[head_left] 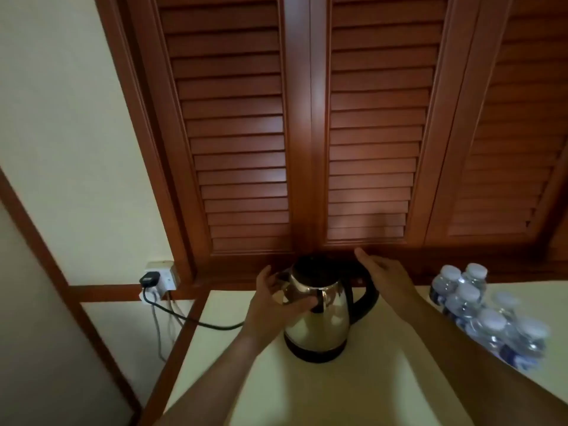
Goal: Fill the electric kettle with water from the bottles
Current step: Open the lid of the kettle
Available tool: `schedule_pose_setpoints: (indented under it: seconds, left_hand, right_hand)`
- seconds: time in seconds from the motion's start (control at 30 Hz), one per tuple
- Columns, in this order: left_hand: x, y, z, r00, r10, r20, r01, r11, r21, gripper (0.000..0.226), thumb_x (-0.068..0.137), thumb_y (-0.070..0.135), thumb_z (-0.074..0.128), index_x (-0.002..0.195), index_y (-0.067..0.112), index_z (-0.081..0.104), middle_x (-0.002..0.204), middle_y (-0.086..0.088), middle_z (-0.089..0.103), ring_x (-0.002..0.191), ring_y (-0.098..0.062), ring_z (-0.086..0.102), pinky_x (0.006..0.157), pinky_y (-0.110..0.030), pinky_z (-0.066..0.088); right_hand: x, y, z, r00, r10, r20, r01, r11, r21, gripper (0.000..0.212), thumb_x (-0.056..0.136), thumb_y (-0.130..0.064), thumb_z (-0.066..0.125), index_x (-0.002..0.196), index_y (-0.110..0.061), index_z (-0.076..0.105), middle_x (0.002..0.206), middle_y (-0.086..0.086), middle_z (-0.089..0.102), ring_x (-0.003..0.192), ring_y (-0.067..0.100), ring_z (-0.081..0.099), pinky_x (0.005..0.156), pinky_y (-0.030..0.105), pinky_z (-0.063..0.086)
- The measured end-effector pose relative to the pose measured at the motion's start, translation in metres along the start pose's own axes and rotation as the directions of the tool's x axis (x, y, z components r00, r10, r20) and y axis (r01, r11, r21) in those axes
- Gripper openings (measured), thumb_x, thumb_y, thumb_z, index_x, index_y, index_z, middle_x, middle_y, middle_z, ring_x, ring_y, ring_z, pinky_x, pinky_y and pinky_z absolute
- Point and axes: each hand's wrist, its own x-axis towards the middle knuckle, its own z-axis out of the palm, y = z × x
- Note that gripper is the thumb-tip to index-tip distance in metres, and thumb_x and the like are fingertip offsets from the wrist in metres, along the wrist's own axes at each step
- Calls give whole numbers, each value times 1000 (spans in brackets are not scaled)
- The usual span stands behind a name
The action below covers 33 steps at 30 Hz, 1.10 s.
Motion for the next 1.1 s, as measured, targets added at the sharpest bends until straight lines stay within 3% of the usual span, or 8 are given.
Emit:
schedule_pose_setpoints:
  seconds: [0.07,0.2,0.33,0.43,0.53,0.67,0.83,1.1]
  left_hand:
    - [1,-5,6,1000,-19,-1,19,1000,16,137,39,59,97,151,26,27,137,12,55,131,-10,52,107,-36,48]
    - [-2,-16,13,998,-49,35,47,997,56,88,59,30,98,128,32,44,115,13,65,104,2,61,75,-16,49]
    - [-2,-18,15,1000,-25,7,24,999,44,75,56,32,99,114,37,52,102,11,70,96,-6,66,76,-23,53]
    - [-3,-10,12,1000,-7,-6,7,999,49,76,54,37,99,115,35,54,101,12,69,96,-3,66,82,-28,55]
    - [-8,7,7,999,44,-22,-44,999,31,91,50,47,96,127,31,52,110,11,68,100,-1,65,84,-26,54]
    - [-34,27,0,994,100,-33,-100,995,4,83,58,28,98,126,23,50,106,7,68,96,6,65,87,-26,55]
    - [-85,24,-9,996,86,5,-86,996,-4,92,42,45,97,120,30,51,119,7,65,108,-8,66,84,-26,59]
    - [-150,-10,-4,997,44,60,-46,999,25,79,58,21,97,119,26,49,118,14,60,95,17,59,71,-7,50]
  right_hand:
    - [2,4,5,997,76,-11,-74,985,157,39,84,-61,63,80,-25,77,85,-5,74,89,12,67,81,28,49]
    - [3,8,16,983,183,-2,-173,932,319,47,76,-65,69,83,-19,76,91,0,75,97,20,66,95,40,49]
    - [2,8,18,970,233,74,-243,874,420,69,56,-71,79,90,-12,75,97,5,75,102,25,67,102,49,46]
    - [1,-1,16,977,196,80,-211,856,472,80,56,-67,82,100,-2,72,100,8,75,103,26,68,103,49,45]
    - [-2,-21,8,987,135,90,-161,868,469,63,61,-67,79,91,-12,78,101,8,75,104,26,68,103,49,46]
    - [-21,-40,-2,994,75,76,-101,888,448,56,66,-61,81,92,-11,77,100,8,75,102,25,69,101,48,48]
    - [-69,-35,-7,992,100,78,-124,886,446,69,68,-56,82,105,1,70,98,12,71,84,23,63,74,31,45]
    - [-142,-8,-8,981,166,104,-196,868,456,30,74,-44,80,57,-22,68,60,-7,54,66,16,44,68,31,36]
